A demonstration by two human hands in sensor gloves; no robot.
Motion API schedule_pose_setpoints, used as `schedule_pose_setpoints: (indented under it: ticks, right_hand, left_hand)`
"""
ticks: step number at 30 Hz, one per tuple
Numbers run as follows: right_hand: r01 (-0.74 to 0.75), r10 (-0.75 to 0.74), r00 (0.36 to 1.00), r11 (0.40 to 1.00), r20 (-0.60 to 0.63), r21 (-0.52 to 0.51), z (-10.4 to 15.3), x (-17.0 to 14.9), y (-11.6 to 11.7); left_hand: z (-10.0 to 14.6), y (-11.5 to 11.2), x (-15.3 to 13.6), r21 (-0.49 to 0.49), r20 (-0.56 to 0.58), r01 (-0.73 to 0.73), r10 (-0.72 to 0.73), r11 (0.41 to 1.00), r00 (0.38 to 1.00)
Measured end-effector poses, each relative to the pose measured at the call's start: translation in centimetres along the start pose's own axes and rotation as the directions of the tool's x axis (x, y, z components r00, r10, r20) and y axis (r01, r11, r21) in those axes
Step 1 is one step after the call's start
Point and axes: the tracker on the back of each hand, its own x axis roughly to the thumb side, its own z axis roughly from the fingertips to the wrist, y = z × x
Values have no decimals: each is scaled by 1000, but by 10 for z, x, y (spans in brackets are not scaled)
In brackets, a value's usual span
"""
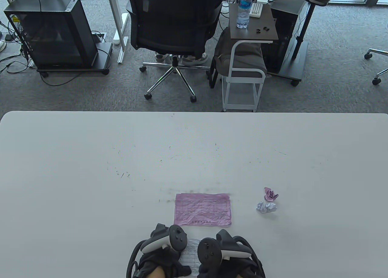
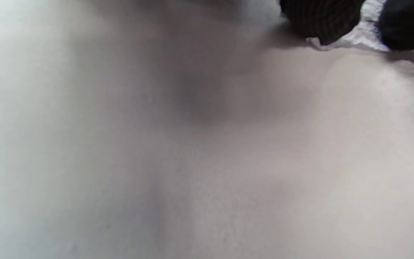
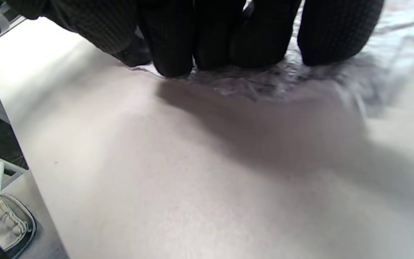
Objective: Flatten crumpled invoices and stack
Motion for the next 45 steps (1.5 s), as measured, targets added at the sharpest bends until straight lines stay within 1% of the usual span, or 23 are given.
schedule_pose_setpoints:
  ticks: [3,6,9,16,17,19,20,22,24,26,27,28,31,32,33,37,39,42,45]
  right_hand:
    - [37,-36,998,999,-43,19,3,-9,-1]
    - [44,-42,997,999,-68,26,3,-13,-1]
    - [43,-37,994,998,-100,54,4,-16,-1]
    - [90,-79,986,994,-146,67,8,-27,-2]
    - [105,-99,985,994,-141,37,11,-30,-4]
    - [161,-177,974,980,-143,-119,22,-40,-13]
    - [159,-205,965,954,-167,-253,31,-47,-19]
    - [126,-230,952,896,-202,-425,42,-57,-25]
    - [117,-263,937,857,-230,-502,47,-64,-25]
    - [94,-271,923,847,-272,-524,44,-67,-22]
    - [70,-261,915,854,-308,-516,40,-69,-20]
    - [64,-253,908,871,-333,-487,37,-70,-17]
    - [69,-238,901,904,-362,-421,25,-72,-8]
    - [51,-223,899,909,-377,-415,24,-71,-7]
    - [2,-176,905,912,-388,-409,23,-70,-8]
    - [3,-159,900,933,-406,-359,18,-69,-5]
    - [-17,-144,900,932,-412,-363,17,-68,-4]
    - [4,-168,903,923,-394,-385,16,-68,-2]
    - [-41,-132,910,915,-394,-401,17,-66,-3]
  left_hand:
    - [0,0,0,0,0,1,-1,1000,1000]
    - [0,0,0,1,0,0,0,1000,1000]
    - [0,0,0,1,1,0,0,1000,1000]
    - [0,0,0,1,2,-1,1,1000,1000]
    - [0,0,0,1,3,-2,2,1000,1000]
    - [0,0,0,3,5,-3,3,1000,1000]
    - [0,0,0,0,5,-4,4,1000,1000]
    - [0,0,0,0,5,-3,3,1000,1000]
    - [0,0,0,0,6,-5,5,1000,1000]
    - [0,0,0,1,6,-5,5,1000,1000]
    - [0,0,0,2,7,-6,6,1000,1000]
    - [0,0,0,2,7,-6,6,1000,1000]
    - [0,0,-1,2,10,-7,7,1000,1000]
    - [0,0,-1,2,10,-7,7,1000,1000]
    - [0,0,-1,2,10,-7,7,1000,1000]
    - [0,0,-1,4,11,-6,6,1000,1000]
    - [0,0,-1,4,11,-5,5,1000,1000]
    - [0,0,-1,7,12,-6,6,1000,1000]
    - [0,0,-1,9,12,-6,6,1000,1000]
